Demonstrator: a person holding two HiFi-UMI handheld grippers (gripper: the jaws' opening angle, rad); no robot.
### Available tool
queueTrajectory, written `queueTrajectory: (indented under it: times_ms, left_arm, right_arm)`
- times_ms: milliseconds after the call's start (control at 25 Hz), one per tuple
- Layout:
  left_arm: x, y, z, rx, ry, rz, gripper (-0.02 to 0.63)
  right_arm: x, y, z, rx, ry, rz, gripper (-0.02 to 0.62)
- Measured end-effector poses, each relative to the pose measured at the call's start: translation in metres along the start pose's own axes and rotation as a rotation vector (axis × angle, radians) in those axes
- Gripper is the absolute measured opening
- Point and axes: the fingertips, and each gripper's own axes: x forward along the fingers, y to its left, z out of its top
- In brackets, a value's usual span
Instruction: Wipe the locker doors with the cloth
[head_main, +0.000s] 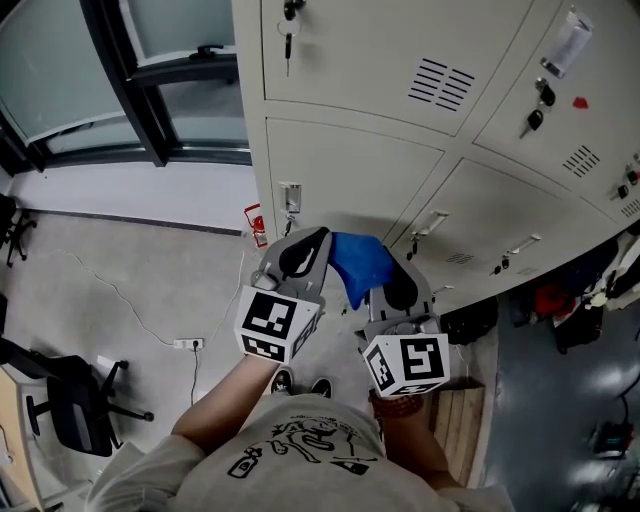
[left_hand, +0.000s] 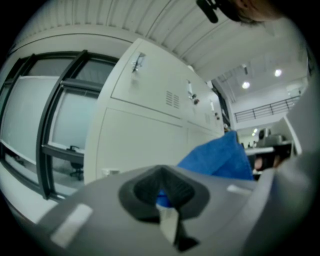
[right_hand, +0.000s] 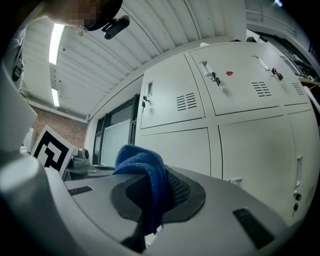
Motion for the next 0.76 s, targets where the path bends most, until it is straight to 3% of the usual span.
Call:
queueTrajectory:
  times_ms: [760]
  left_arm:
    - [-0.0033,0.0068,-0.0058,-0.017,0.007,0.006,0.0]
  right_arm:
    - [0.0024,0.0038,-0.0022,0.016,-0.01,0.006,0.028]
